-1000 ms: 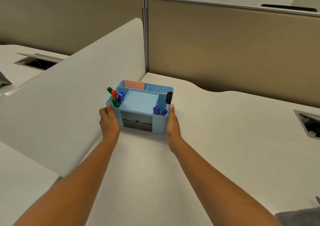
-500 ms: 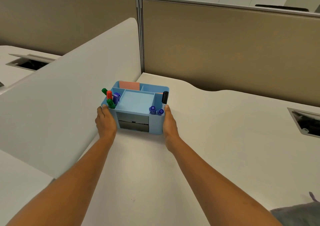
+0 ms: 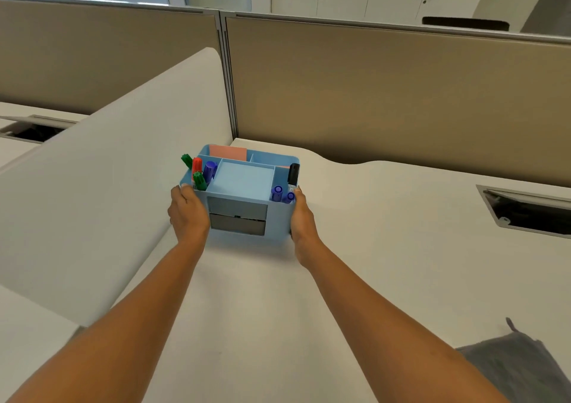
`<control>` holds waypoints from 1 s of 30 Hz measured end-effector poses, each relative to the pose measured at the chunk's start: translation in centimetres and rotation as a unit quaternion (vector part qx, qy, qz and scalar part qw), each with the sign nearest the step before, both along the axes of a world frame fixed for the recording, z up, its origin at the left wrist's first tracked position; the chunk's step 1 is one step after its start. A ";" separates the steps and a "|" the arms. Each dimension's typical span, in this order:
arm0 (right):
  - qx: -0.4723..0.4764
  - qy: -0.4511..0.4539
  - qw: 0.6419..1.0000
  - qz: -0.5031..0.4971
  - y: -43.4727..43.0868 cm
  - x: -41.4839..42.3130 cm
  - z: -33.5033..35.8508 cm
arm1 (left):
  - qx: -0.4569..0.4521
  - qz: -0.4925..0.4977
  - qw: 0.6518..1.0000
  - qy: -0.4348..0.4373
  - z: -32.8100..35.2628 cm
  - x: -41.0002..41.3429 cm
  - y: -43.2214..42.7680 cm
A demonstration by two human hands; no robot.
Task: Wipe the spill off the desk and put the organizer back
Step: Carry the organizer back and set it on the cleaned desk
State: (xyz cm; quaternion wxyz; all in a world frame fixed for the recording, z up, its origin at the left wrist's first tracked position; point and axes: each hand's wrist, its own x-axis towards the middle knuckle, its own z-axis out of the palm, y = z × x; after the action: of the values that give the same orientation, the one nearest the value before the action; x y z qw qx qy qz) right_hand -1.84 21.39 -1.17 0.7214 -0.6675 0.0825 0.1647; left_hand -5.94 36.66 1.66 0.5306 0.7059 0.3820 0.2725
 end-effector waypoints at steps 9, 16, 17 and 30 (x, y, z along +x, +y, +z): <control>-0.002 -0.030 0.997 -0.070 -10.1 2.9 3.3 | -0.015 -0.071 0.997 -0.026 3.5 2.8 -9.5; -0.008 -0.047 0.994 -0.098 -19.7 5.5 4.5 | -0.030 -0.120 0.992 -0.019 3.9 5.9 -18.2; -0.010 -0.044 0.994 -0.102 -21.0 5.9 4.6 | -0.033 -0.128 0.991 -0.018 3.9 6.3 -19.5; -0.008 -0.031 0.986 -0.166 -35.8 9.1 2.2 | -0.055 -0.190 0.980 0.000 1.1 10.5 -33.8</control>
State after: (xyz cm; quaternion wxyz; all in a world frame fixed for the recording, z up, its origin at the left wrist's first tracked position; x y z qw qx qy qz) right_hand 7.22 -14.45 1.02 0.7359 -0.6550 0.1705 0.0214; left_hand 4.53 2.87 2.79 0.6106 0.7356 0.2550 0.1450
